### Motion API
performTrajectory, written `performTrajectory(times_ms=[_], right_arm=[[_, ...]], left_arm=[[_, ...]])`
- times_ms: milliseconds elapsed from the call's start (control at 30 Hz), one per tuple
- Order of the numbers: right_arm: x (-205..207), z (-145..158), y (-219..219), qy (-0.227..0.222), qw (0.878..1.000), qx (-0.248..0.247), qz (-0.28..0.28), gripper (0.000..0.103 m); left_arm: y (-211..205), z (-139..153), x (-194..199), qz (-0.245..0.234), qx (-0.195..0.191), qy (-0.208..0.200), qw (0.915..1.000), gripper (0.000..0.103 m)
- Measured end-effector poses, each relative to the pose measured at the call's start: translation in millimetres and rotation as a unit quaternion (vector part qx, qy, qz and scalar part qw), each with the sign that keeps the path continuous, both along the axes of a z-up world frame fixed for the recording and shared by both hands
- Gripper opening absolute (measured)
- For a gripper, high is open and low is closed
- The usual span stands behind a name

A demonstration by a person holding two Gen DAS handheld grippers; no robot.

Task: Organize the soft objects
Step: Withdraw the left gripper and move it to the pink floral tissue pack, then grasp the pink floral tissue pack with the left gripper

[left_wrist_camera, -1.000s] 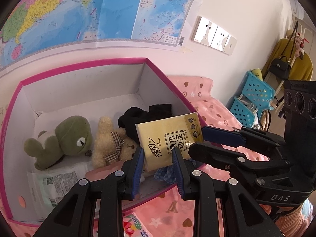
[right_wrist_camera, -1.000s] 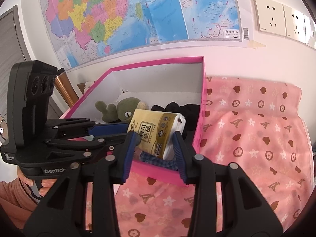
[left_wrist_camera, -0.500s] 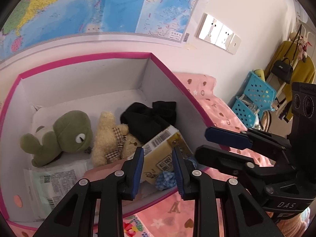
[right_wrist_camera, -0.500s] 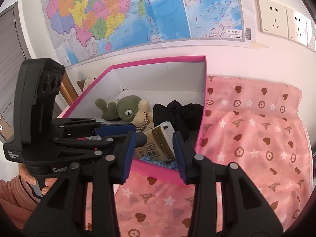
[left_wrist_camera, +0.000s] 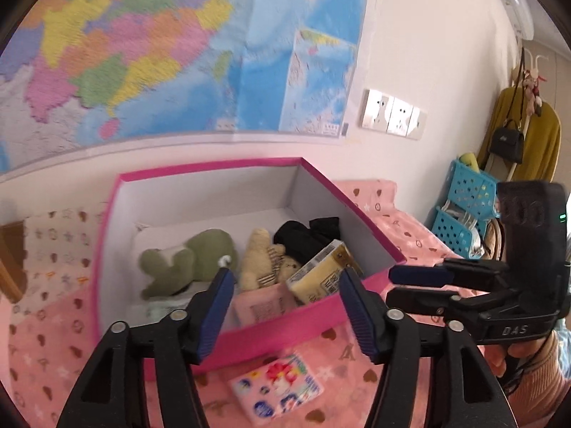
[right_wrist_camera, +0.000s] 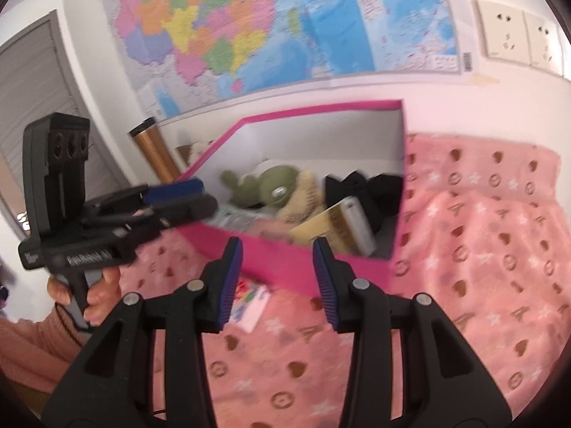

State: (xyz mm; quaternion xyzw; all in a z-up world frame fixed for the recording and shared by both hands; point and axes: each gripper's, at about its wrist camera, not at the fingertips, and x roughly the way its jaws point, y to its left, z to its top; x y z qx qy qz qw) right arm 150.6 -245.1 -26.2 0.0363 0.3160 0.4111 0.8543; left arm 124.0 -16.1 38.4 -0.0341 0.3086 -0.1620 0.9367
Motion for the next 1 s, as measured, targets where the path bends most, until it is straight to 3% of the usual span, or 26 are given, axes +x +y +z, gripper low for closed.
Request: performTrajectory(times_ms=[133,200,333,600,733,833,1000], right_arm=[[-12.2,-12.7,10.9,0.013,1.0,-0.006,0.026,0.054],[-15.1,-23.4,17.7,0.026,0.999,-0.009,0.036,0.054],[-12.9,-43.3,30.2,0.055,0.997,-0.016,0.043,0.054],[-4.9,-69.4,52.3,0.092,0.994,-0.028,0.051,0.054],[-2.3,-75.3,59.1,0.1,0.993,-0.029,0.052,0.054],[0.3,-77.6,61.0,0.106,0.993,-0.027,0.05,0.054],[1.9,-79.0,65.1,0.113,0.992,-0.024,0.049,0.05]], left_arm=[[17.7,-1.7,-23.6,0.013,0.003,-0.001,0.9999,0.065],[21.4,-8.6,-31.7,0.014,0.0,0.009,0.9999,0.065],[22.9,-35.2,-37.7,0.017,0.011,0.05,0.9986,0.065],[29.5,-87.7,-32.2,0.027,-0.02,0.135,0.9903,0.063],[27.0,-97.8,-29.6,0.02,-0.028,0.152,0.9878,0.054],[23.6,-100.7,-28.1,0.019,-0.028,0.159,0.9867,0.041],[20.6,-101.8,-26.7,0.01,-0.03,0.165,0.9858,0.038]])
